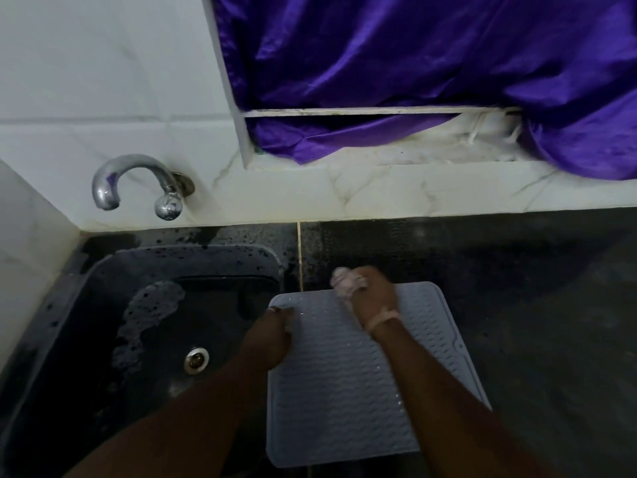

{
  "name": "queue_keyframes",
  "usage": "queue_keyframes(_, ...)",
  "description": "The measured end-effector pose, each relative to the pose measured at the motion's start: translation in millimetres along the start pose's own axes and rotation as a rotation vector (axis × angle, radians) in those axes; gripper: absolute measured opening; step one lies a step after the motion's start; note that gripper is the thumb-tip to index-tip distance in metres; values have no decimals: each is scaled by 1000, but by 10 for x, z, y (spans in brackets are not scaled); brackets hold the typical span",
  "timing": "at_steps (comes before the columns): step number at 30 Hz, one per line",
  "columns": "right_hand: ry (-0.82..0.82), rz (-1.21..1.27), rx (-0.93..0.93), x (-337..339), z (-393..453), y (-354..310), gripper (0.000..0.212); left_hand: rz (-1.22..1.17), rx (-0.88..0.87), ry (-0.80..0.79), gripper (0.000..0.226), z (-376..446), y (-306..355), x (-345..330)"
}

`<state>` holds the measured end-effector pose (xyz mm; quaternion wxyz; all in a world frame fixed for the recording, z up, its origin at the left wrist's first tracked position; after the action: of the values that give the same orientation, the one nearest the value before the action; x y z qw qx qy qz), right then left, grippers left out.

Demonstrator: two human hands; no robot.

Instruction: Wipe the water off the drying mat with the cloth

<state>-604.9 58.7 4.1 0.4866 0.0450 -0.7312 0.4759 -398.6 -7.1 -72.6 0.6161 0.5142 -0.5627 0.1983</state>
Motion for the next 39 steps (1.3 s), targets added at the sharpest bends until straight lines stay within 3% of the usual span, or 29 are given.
queue_keyframes(2, 201, -133, -49, 329, 174, 161, 27, -78, 137, 184, 31, -49, -21, -11)
queue_keyframes(5, 438, -185, -228, 480, 320, 559, 32, -299, 371, 272, 20, -55, -160, -53)
queue_keyframes(6, 415, -217, -236, 417, 351, 652, 42, -491, 507, 250, 18, -42, -172, -27)
queue_keyframes(8, 317, -359, -234, 152, 330, 696, 41, -861, 758, 180, 22, -37, -172, 45)
queue_keyframes(10, 284, -427, -264, -229, 201, 527, 40, -1044, 850, 125, 22, 6, -206, 50)
queue_keyframes(14, 147, -529, -63, -974, -239, 6, 52, -1154, 872, 97, 21, 39, -229, 28)
queue_keyframes(21, 23, -498, 307, -1509, -598, -667, 30, -1380, 897, 66, 27, 18, -260, -29)
queue_keyframes(24, -114, -316, 357, -1394, -496, -668, 23, -1441, 882, 11, 27, 16, -316, -45)
queue_keyframes(27, -288, 62, 215, -1153, -365, -612, 23, -1457, 857, -47, 26, -25, -286, -46)
queue_keyframes(29, -159, 174, 102, -912, -261, -583, 24, -1470, 851, -48, 32, -17, -293, -57)
queue_keyframes(31, 130, 160, 39, -662, -196, -485, 13, -1460, 854, -39, 42, 4, -309, -25)
queue_keyframes(34, 446, -7, -89, -455, -170, -199, 30, -1417, 821, -51, 38, 87, -357, 24)
queue_keyframes(36, 407, -231, -55, -611, -163, -110, 48, -1408, 788, -51, 34, 129, -345, 54)
queue_keyframes(39, 169, -501, 84, -1049, -250, -186, 49, -1412, 766, -56, 30, 156, -351, -9)
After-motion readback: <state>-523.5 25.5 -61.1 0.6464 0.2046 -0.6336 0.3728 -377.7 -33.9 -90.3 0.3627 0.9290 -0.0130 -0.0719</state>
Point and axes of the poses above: each hand's wrist, its own z-axis towards the middle knuckle, its own x-axis out of the back of the hand, y = z × x, the point moved 1 cm from there along z, towards the middle knuckle, and after that the axes turned 14 degrees about y, right-handed, at the moved point
